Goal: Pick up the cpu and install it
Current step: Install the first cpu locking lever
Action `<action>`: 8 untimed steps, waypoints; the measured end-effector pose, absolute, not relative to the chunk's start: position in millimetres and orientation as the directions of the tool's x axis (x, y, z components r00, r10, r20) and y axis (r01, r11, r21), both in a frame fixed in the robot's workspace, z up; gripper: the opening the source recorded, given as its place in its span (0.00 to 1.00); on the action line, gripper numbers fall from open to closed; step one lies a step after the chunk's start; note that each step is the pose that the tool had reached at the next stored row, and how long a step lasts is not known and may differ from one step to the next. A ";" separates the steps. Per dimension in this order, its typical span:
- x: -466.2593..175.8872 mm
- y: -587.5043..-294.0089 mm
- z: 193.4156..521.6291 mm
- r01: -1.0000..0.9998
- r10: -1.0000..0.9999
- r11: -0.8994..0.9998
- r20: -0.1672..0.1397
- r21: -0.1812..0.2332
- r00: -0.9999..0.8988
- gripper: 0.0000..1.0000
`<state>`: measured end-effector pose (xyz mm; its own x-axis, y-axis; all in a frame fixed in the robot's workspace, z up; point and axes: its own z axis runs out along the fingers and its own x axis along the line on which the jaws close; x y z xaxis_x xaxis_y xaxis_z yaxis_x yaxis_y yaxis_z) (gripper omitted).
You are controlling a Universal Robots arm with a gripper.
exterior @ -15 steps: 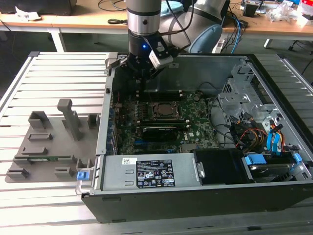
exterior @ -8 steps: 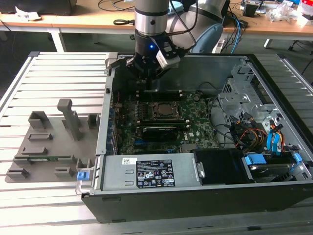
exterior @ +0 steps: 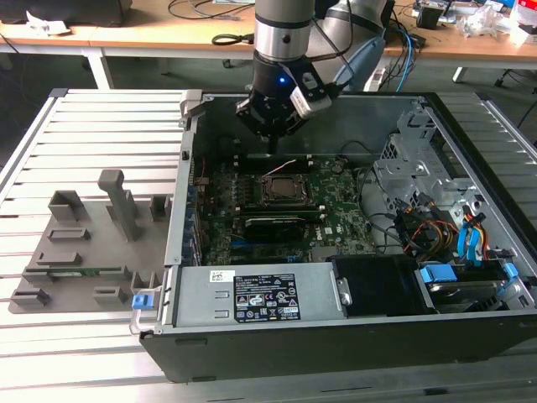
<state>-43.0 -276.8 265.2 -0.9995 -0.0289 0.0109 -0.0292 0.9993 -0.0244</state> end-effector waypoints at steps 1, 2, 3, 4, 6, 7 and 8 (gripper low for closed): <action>-37.8 -276.8 264.8 -0.029 -0.029 0.999 0.011 -0.024 -1.000 0.11; -35.9 -276.8 264.2 -0.029 -0.029 0.999 0.011 -0.024 -1.000 0.11; -34.3 -276.8 263.5 -0.029 -0.029 0.999 0.012 -0.024 -1.000 0.11; -33.3 -276.8 263.1 -0.029 -0.029 0.999 0.012 -0.024 -1.000 0.11; -32.7 -276.8 262.9 -0.029 -0.029 0.999 0.012 -0.024 -1.000 0.11; -32.6 -276.8 262.9 -0.029 -0.029 0.999 0.012 -0.024 -1.000 0.11; -32.6 -276.8 262.5 -0.029 -0.029 0.999 0.012 -0.024 -1.000 0.11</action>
<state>-32.6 -276.8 262.5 -0.9995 -0.0290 0.0117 -0.0292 0.9993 -0.0242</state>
